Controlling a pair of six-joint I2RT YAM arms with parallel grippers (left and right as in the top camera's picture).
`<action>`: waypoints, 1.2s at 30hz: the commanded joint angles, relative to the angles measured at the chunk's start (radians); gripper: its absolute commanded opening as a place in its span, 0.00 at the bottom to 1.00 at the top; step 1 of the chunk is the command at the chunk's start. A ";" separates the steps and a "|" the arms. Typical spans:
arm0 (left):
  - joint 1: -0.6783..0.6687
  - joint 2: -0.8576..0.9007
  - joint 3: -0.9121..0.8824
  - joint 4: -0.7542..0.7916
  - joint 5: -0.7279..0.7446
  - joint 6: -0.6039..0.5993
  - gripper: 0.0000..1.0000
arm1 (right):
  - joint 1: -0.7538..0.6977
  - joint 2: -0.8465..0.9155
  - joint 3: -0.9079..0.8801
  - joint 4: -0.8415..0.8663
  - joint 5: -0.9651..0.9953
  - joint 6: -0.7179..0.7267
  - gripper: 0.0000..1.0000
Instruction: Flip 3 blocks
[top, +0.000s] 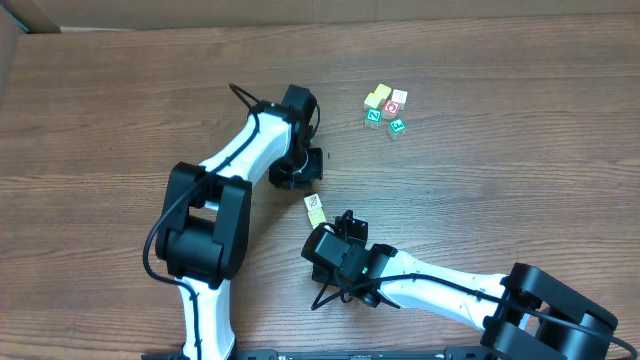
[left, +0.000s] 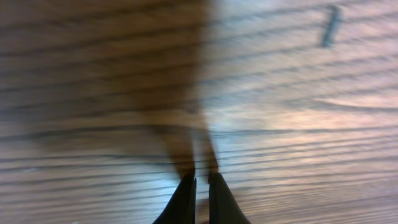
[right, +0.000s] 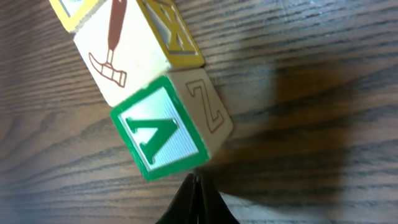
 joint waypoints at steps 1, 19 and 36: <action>0.043 0.021 0.159 -0.087 -0.113 -0.019 0.04 | 0.003 -0.077 0.066 -0.032 -0.001 -0.074 0.04; 0.176 0.019 0.436 -0.565 -0.097 -0.038 0.05 | -0.542 -0.192 0.134 -0.212 -0.526 -0.581 0.04; 0.030 -0.122 0.143 -0.498 -0.100 -0.036 0.05 | -0.587 -0.100 0.134 -0.135 -0.405 -0.668 0.04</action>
